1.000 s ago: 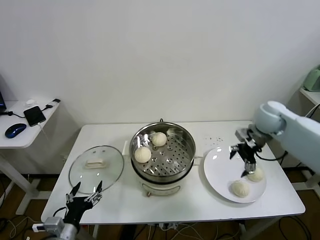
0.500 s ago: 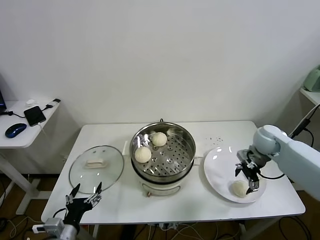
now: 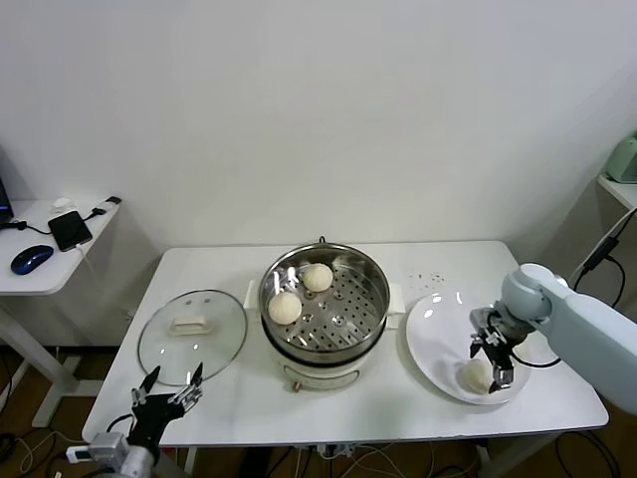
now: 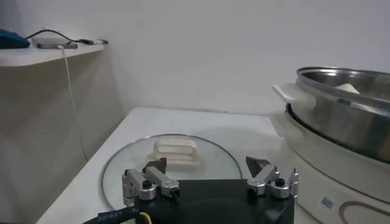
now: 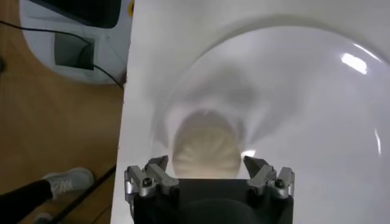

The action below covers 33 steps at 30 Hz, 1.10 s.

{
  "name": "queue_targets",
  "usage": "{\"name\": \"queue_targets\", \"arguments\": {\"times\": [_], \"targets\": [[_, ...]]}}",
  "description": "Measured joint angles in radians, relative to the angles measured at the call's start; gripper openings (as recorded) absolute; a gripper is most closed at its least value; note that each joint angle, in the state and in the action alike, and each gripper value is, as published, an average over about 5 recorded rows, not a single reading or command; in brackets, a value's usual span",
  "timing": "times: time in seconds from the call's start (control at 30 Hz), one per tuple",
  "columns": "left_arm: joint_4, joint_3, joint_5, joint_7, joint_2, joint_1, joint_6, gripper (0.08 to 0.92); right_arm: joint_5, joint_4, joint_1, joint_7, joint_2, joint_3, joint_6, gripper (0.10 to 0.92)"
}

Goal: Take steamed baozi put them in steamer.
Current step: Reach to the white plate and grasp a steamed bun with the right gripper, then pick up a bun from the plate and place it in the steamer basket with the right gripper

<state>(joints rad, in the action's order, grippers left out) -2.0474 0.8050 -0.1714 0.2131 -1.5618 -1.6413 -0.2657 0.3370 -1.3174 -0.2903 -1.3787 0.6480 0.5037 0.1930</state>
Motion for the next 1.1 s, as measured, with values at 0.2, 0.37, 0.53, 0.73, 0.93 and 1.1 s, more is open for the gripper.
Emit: {"name": "queue_targets", "arguments": {"times": [0.2,0.37,0.53,0.73,0.93,1.1], "targets": [[0.003,-0.002,0.002,0.0,0.0,0.002,0.0,0.823,0.002,0.004,-0.006,0.007,0.005,-0.005,0.007,0.801],[0.003,-0.001,0.002,0.0,0.0,0.001,0.0,0.823,0.003,0.004,-0.009,0.008,0.001,-0.01,0.011,0.671],[0.005,-0.004,0.002,0.0,-0.001,0.002,0.0,0.823,-0.002,0.004,-0.006,0.009,-0.003,-0.018,0.017,0.541],[0.005,-0.006,0.003,0.0,-0.001,0.006,0.0,0.823,-0.027,0.006,0.038,0.004,-0.008,-0.005,0.032,0.51],[0.006,-0.01,0.006,-0.002,-0.004,0.015,0.001,0.823,-0.088,0.015,0.18,-0.013,0.004,0.071,0.05,0.511],[0.008,-0.016,0.019,-0.008,-0.009,0.021,0.008,0.823,-0.17,0.046,0.371,-0.035,0.056,0.187,0.055,0.515]]}}
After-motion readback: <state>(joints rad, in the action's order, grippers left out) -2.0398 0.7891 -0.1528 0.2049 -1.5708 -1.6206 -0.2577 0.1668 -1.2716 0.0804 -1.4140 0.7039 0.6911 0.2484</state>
